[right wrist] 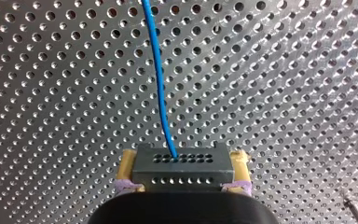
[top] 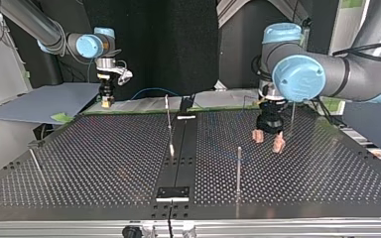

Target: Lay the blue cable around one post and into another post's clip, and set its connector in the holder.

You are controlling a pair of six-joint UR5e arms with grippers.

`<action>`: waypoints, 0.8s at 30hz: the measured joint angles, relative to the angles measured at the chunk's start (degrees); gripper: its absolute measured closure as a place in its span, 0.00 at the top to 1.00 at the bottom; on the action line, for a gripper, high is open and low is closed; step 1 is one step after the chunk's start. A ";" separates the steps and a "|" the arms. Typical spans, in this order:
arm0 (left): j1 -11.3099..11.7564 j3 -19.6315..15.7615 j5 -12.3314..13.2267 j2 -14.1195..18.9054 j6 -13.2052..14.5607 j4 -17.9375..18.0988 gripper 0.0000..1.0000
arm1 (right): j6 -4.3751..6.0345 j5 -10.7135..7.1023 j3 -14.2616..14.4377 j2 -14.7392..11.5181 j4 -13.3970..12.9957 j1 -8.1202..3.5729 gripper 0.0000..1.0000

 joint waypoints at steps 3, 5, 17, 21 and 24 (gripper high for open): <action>0.09 1.20 -1.67 1.69 1.34 -1.64 1.00 | 0.24 -0.06 -0.10 -0.03 0.04 -0.17 0.00; 0.04 2.23 -2.78 2.81 2.38 -2.76 1.00 | 0.32 -0.11 -0.13 -0.04 0.04 -0.23 0.00; -0.67 7.94 -2.04 5.47 8.10 -8.53 1.00 | 0.83 -0.19 -0.17 -0.05 -0.16 -0.32 0.00; -1.16 9.79 -0.23 5.28 9.95 -10.37 1.00 | 0.94 -0.19 -0.17 -0.05 -0.09 -0.34 0.00; -1.65 11.35 1.32 5.20 11.50 -11.93 1.00 | 0.98 -0.19 -0.20 -0.05 -0.05 -0.37 0.00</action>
